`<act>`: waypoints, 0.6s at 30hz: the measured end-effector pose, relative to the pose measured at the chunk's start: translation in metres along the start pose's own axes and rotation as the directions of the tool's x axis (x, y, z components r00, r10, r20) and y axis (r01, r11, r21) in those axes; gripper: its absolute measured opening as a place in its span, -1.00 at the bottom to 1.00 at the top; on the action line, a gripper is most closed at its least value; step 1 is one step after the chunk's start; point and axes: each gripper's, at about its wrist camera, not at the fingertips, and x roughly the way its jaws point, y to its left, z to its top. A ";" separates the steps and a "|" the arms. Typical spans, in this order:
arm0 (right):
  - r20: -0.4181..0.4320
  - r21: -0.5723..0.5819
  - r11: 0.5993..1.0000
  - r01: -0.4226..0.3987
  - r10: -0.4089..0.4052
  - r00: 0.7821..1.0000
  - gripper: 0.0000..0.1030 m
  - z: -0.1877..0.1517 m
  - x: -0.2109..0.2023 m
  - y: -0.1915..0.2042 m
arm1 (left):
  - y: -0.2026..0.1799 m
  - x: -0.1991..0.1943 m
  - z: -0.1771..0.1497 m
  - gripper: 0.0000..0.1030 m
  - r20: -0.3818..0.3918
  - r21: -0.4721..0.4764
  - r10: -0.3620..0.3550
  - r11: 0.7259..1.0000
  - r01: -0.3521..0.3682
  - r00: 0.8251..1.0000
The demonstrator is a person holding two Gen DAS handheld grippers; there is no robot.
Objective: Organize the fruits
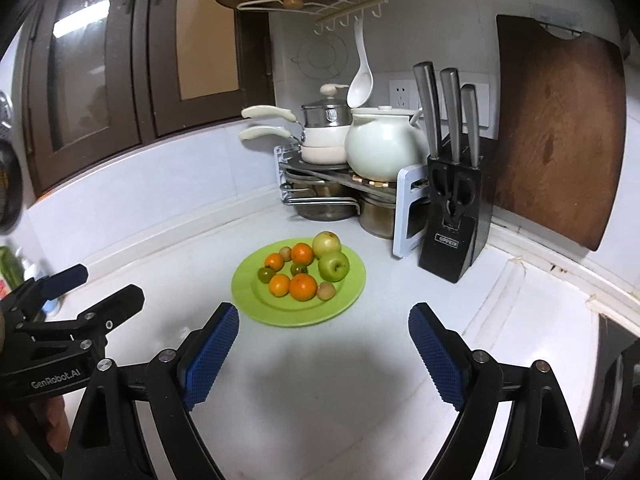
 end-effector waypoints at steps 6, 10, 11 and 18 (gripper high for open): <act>0.007 -0.018 1.000 -0.016 0.016 1.000 0.78 -0.014 -0.028 -0.003 | -0.010 -0.032 -0.017 1.00 0.012 -0.016 0.032 0.999 -0.032 0.999; -0.004 -0.027 0.999 -0.034 0.034 0.999 0.78 -0.024 -0.042 -0.002 | -0.013 -0.050 -0.028 1.00 0.017 -0.029 0.051 0.998 -0.050 0.999; -0.005 -0.031 0.999 -0.040 0.040 0.999 0.78 -0.027 -0.046 -0.002 | -0.014 -0.055 -0.031 1.00 0.018 -0.033 0.057 0.998 -0.056 0.998; -0.007 -0.042 0.996 -0.080 0.080 0.997 0.78 -0.038 -0.066 -0.001 | -0.017 -0.077 -0.042 1.00 0.020 -0.050 0.063 0.997 -0.062 0.998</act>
